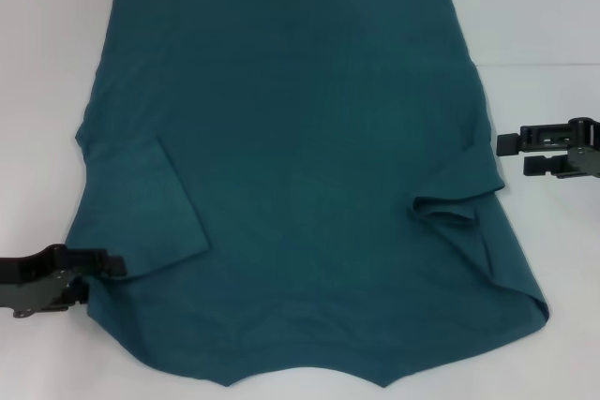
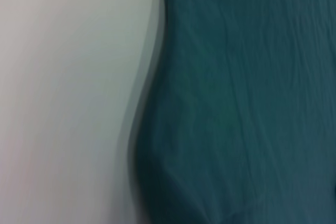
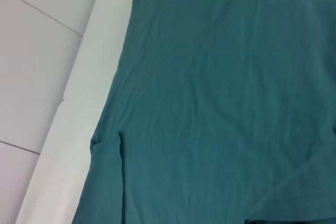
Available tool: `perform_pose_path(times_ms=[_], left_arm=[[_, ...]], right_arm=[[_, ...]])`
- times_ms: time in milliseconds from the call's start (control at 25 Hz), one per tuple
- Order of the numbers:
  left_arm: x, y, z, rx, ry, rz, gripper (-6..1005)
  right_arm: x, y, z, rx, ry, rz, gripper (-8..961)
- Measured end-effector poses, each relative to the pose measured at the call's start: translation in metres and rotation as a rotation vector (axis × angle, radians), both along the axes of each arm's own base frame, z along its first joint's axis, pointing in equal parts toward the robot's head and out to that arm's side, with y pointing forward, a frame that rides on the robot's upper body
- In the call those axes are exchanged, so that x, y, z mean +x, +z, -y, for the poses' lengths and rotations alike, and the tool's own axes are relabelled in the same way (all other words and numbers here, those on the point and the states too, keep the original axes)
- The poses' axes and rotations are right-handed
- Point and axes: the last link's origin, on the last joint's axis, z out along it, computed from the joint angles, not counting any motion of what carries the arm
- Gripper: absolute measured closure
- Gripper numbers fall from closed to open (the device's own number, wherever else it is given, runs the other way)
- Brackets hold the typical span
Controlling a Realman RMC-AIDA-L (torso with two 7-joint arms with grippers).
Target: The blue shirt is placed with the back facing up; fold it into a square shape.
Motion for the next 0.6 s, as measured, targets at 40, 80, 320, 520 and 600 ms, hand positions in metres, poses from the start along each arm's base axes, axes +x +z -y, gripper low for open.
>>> perform_pose_path(times_ms=[40, 80, 320, 520, 600], left_arm=[[0.0001, 0.0000, -0.0002, 0.000, 0.000, -0.001, 236], [0.0002, 0.0000, -0.0004, 0.000, -0.001, -0.001, 269], [-0.0009, 0.0008, -0.0004, -0.001, 0.000, -0.010, 491], [-0.0015, 0.0010, -0.0001, -0.001, -0.005, -0.015, 697], [-0.0018, 0.0010, 0.0002, -0.001, -0.008, -0.017, 755]], right_arm=[[0.0000, 0.0002, 0.0000, 0.000, 0.000, 0.000, 102], [0.0000, 0.0003, 0.0000, 0.000, 0.001, 0.000, 102], [0.0002, 0.0002, 0.0003, -0.001, 0.001, 0.000, 102], [-0.0001, 0.0000, 0.0002, -0.001, 0.002, 0.000, 102], [0.0000, 0.0000, 0.0004, -0.002, 0.002, 0.000, 102]])
